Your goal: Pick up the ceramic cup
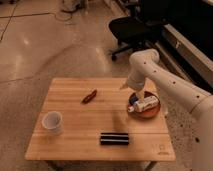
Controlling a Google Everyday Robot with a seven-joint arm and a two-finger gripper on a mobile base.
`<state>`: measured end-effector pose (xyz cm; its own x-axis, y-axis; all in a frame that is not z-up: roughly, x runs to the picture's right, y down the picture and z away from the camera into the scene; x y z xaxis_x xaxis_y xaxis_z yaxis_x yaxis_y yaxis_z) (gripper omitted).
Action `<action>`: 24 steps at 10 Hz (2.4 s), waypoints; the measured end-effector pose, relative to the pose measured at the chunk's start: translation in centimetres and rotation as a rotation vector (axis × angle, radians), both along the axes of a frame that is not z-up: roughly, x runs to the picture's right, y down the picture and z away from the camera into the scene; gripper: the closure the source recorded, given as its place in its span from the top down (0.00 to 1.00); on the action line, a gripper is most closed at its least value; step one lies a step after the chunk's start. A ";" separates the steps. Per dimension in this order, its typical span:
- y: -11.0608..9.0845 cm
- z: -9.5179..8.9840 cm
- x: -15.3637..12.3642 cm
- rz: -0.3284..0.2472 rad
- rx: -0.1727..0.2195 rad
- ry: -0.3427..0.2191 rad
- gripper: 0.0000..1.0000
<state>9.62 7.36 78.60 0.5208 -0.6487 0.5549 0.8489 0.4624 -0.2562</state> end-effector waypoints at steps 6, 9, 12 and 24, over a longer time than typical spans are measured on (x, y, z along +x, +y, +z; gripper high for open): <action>9.8 -5.0 -14.3 -0.274 0.006 -0.094 0.80; 10.2 -8.0 -21.1 -0.340 0.020 -0.142 0.80; 8.9 -10.6 -25.3 -0.363 0.046 -0.185 0.80; 6.2 -6.4 -31.3 -0.315 0.076 -0.172 0.80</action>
